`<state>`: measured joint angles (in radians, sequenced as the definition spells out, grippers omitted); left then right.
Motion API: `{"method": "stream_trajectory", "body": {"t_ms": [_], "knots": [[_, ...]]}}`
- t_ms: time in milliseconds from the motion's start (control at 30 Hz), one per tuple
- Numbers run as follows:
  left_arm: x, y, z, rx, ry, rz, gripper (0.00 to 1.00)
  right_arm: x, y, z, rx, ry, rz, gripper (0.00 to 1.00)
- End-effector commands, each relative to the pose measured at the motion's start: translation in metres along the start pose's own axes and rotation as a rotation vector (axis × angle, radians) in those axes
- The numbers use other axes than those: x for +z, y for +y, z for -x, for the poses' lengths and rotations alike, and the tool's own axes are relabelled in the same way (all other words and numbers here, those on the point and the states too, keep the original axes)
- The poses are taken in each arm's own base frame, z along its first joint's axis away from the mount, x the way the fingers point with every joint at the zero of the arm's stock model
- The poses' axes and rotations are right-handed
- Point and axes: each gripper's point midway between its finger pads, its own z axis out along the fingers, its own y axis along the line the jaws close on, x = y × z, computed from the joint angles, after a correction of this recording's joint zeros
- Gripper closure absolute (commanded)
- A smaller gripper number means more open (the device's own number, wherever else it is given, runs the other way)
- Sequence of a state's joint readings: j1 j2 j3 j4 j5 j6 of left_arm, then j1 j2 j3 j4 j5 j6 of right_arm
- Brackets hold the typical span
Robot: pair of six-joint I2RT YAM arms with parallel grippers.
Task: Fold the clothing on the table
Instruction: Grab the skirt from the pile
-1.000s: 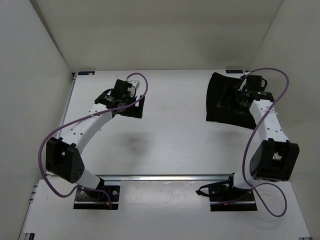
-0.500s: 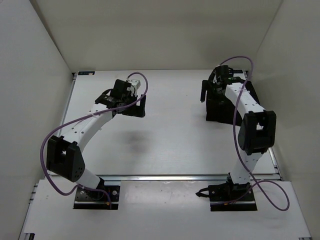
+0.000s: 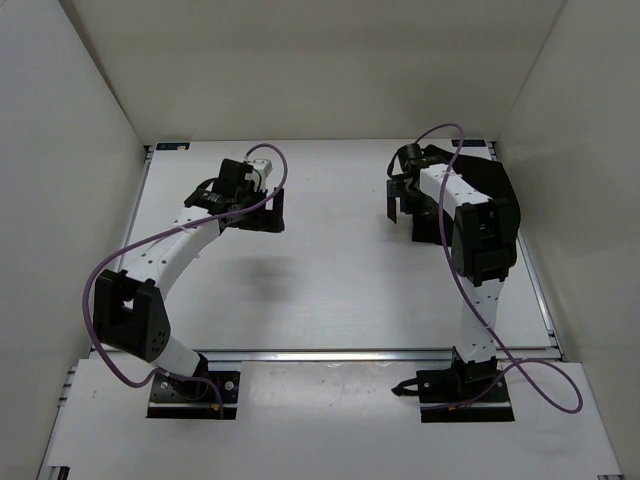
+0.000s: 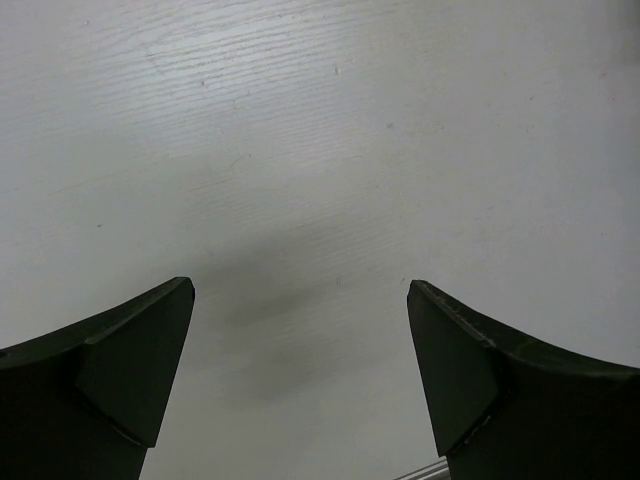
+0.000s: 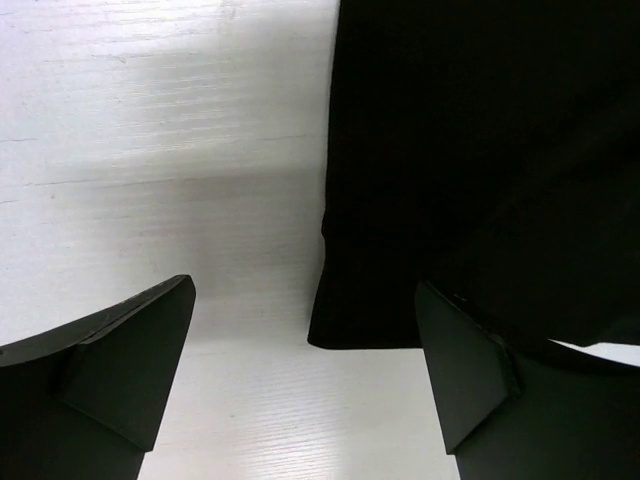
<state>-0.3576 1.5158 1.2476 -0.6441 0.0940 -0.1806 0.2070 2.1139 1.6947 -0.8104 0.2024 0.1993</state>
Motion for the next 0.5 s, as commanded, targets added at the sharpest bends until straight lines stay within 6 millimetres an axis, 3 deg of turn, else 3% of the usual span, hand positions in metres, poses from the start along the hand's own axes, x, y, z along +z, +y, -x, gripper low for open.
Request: {"method": "stream_trajectory", "body": {"t_ms": [0, 100, 333, 467], "knots": [[0.001, 0.004, 0.001, -0.001, -0.010, -0.014, 0.01, -0.006, -0.017, 0.007, 0.062, -0.017, -0.036, 0.13], [0.002, 0.001, 0.000, 0.008, -0.001, -0.017, 0.02, 0.000, -0.028, -0.003, 0.106, 0.005, -0.015, 0.16], [0.004, -0.002, -0.001, 0.012, 0.005, -0.030, 0.01, 0.017, -0.032, -0.018, 0.130, 0.052, -0.009, 0.30], [0.002, -0.001, -0.005, -0.008, 0.007, -0.036, 0.01, 0.024, -0.029, -0.021, 0.133, 0.065, 0.003, 0.52]]}}
